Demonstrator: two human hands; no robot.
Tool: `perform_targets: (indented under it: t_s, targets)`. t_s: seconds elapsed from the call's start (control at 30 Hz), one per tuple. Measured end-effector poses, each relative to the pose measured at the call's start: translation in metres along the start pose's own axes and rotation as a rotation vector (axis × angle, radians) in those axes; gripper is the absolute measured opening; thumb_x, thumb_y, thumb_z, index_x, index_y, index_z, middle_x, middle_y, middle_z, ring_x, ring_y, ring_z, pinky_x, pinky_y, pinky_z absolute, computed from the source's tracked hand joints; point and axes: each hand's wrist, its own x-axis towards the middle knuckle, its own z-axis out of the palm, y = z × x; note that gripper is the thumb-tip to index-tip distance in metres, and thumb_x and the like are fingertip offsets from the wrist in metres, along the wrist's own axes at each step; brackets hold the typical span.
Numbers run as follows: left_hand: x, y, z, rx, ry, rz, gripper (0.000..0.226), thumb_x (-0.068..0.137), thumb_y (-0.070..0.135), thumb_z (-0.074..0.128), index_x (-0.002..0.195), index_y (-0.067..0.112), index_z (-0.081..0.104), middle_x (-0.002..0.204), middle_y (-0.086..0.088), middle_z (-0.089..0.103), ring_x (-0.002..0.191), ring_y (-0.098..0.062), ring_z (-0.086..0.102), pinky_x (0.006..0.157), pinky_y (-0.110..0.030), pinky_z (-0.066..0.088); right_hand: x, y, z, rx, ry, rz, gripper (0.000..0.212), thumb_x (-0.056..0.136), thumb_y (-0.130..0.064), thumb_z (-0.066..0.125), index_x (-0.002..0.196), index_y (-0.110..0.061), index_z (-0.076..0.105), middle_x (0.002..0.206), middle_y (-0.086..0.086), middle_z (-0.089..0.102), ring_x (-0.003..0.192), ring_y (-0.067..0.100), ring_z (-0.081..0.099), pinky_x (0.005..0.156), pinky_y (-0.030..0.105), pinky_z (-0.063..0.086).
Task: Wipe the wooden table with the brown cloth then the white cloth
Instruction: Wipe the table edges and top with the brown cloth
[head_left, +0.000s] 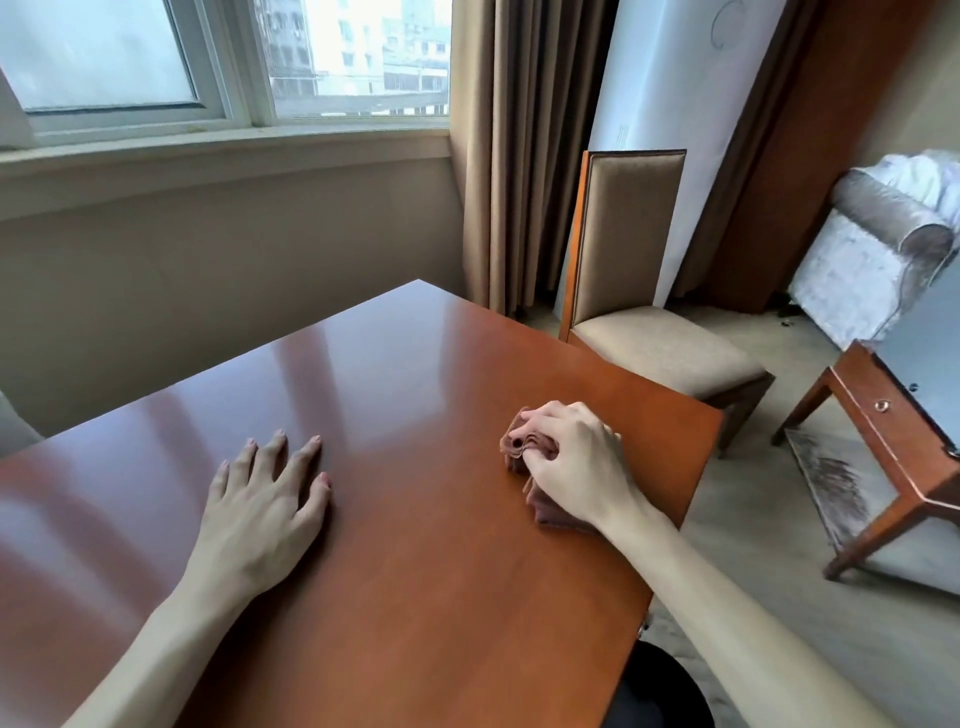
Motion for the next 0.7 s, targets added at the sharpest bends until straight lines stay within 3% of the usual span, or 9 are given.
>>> perform_targets:
  t_s: [0.13,0.23,0.37,0.47,0.7]
  targets:
    - [0.000,0.000,0.000,-0.011,0.008,-0.001,0.079,0.084,0.065,0.004,0.156,0.039,0.027,0.164,-0.004,0.023,0.153,-0.028,0.011,0.123,-0.046,0.008,0.015,-0.011,0.007,0.121,-0.087,-0.078,0.025,0.083,-0.029,0.062,0.102,-0.039,0.076,0.118,-0.025,0.068,0.109,0.008,0.060,0.089,0.034,0.054]
    - [0.001,-0.002,0.001,-0.025,0.016,0.002,0.078,0.085,0.066,0.007,0.154,0.039,0.031,0.162,-0.004,0.026,0.152,-0.029,0.014,0.123,-0.047,0.011,0.055,0.002,0.021,0.102,-0.055,-0.032,0.027,0.085,-0.033,0.059,0.106,-0.036,0.076,0.117,-0.020,0.070,0.109,0.015,0.063,0.093,0.038,0.054]
    - [0.002,-0.004,0.003,-0.031,0.020,-0.005,0.076,0.086,0.067,0.010,0.153,0.041,0.032,0.162,-0.002,0.027,0.152,-0.027,0.015,0.124,-0.045,0.012,0.123,0.028,0.039,0.019,0.056,0.133,0.030,0.085,-0.034,0.055,0.107,-0.029,0.076,0.109,-0.003,0.074,0.103,0.030,0.066,0.088,0.046,0.057]
    - [0.002,-0.005,0.004,-0.028,0.022,-0.018,0.072,0.087,0.067,0.013,0.152,0.043,0.033,0.162,0.000,0.028,0.152,-0.026,0.015,0.124,-0.045,0.013,0.160,0.040,0.048,-0.048,0.117,0.259,0.029,0.086,-0.033,0.054,0.103,-0.025,0.076,0.102,0.006,0.073,0.098,0.035,0.065,0.084,0.043,0.057]
    - [0.001,0.000,-0.002,-0.036,0.021,-0.022,0.073,0.086,0.065,0.012,0.153,0.043,0.032,0.163,-0.001,0.027,0.152,-0.026,0.015,0.124,-0.044,0.012,0.136,0.031,0.046,-0.020,0.186,0.263,0.026,0.091,-0.026,0.056,0.105,-0.018,0.076,0.108,0.010,0.072,0.103,0.036,0.062,0.087,0.046,0.056]
